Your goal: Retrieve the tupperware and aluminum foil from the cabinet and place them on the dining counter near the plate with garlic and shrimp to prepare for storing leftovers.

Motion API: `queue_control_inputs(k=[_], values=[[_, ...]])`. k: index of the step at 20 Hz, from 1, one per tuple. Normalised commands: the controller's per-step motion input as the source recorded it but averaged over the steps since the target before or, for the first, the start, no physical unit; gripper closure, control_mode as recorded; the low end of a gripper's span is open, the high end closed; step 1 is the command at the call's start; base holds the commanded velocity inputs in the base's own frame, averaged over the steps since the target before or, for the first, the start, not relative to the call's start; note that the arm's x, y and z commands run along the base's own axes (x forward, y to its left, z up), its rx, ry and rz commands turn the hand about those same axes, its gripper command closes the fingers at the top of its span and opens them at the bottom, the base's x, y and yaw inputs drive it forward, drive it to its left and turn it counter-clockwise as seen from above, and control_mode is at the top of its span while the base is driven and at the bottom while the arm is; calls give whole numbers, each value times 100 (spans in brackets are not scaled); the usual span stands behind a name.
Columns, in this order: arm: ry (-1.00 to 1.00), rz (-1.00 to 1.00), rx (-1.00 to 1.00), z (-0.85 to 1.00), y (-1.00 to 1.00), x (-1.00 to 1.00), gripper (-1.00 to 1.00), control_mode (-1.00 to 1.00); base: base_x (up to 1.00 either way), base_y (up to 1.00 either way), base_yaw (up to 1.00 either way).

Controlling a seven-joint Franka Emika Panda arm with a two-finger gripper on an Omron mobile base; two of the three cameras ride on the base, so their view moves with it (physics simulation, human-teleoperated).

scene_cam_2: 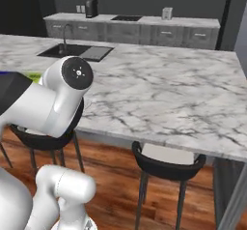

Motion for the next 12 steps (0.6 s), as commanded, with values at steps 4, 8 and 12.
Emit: queue_control_inputs(k=[4,8,12], values=[[0,0,0,0,0,0,100,100,47,100,-37],[0,0,0,0,0,0,100,100,56,100,-37],[0,0,0,0,0,0,100,100,68,100,-34]])
